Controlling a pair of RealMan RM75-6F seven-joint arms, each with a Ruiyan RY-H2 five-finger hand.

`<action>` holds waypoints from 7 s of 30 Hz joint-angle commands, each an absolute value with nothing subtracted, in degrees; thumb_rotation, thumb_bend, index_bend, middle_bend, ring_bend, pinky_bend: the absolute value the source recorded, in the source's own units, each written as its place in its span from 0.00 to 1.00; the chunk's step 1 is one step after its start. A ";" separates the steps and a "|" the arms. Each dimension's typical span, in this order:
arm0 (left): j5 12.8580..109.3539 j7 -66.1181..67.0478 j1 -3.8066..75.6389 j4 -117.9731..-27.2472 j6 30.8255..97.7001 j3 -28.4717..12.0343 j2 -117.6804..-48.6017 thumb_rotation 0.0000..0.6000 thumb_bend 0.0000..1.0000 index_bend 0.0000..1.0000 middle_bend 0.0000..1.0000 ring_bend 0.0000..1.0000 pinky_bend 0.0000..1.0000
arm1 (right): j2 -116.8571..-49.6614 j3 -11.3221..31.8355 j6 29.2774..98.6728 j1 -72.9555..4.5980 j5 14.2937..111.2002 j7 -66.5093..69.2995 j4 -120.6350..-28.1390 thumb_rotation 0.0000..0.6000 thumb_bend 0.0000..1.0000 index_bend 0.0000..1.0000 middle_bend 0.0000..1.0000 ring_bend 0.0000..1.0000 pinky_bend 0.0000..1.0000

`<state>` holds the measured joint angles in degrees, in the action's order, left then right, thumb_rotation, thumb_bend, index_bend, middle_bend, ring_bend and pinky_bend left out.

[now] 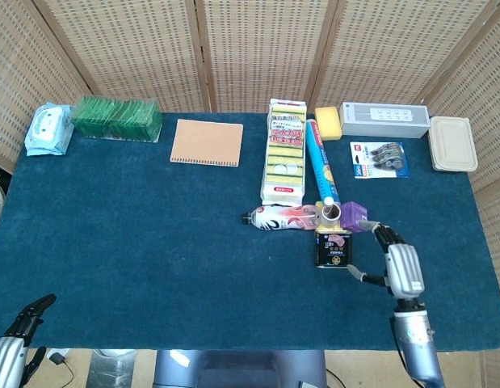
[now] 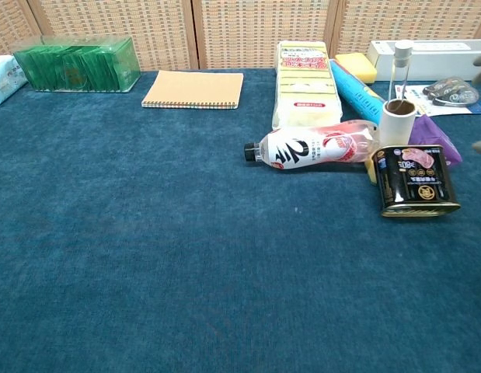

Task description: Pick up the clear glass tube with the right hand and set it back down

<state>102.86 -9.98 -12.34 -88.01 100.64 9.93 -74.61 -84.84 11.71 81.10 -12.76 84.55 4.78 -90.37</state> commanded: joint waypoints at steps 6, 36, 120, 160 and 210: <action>102.88 -9.24 -12.27 -88.36 100.19 10.11 -74.68 1.00 0.20 0.11 0.16 0.16 0.34 | -86.92 15.07 76.02 -17.24 79.92 3.32 -86.71 1.00 0.15 0.24 0.29 0.29 0.36; 102.12 -5.92 -12.83 -90.48 99.10 10.49 -74.66 1.00 0.20 0.11 0.17 0.15 0.34 | -89.72 17.47 70.48 -26.66 75.83 -3.21 -83.52 1.00 0.17 0.29 0.32 0.32 0.36; 101.07 -6.64 -12.29 -90.30 97.37 10.42 -74.43 1.00 0.20 0.11 0.17 0.16 0.34 | -91.60 17.18 70.02 -32.66 68.97 -13.63 -79.61 1.00 0.24 0.52 0.53 0.52 0.47; 100.32 -7.94 -12.39 -89.39 97.34 10.31 -74.38 1.00 0.20 0.11 0.17 0.16 0.34 | -93.55 17.76 71.26 -35.43 69.50 -18.22 -79.10 1.00 0.29 0.64 0.77 0.88 0.88; 99.95 -8.91 -12.23 -88.75 96.82 10.38 -74.30 1.00 0.20 0.11 0.17 0.16 0.34 | -93.68 20.58 72.91 -38.71 71.00 -15.63 -78.38 1.00 0.35 0.78 0.89 1.00 1.00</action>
<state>99.96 -8.90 -12.23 -88.76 96.82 10.38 -74.29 -93.75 20.44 72.80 -38.67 71.02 -15.71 -78.30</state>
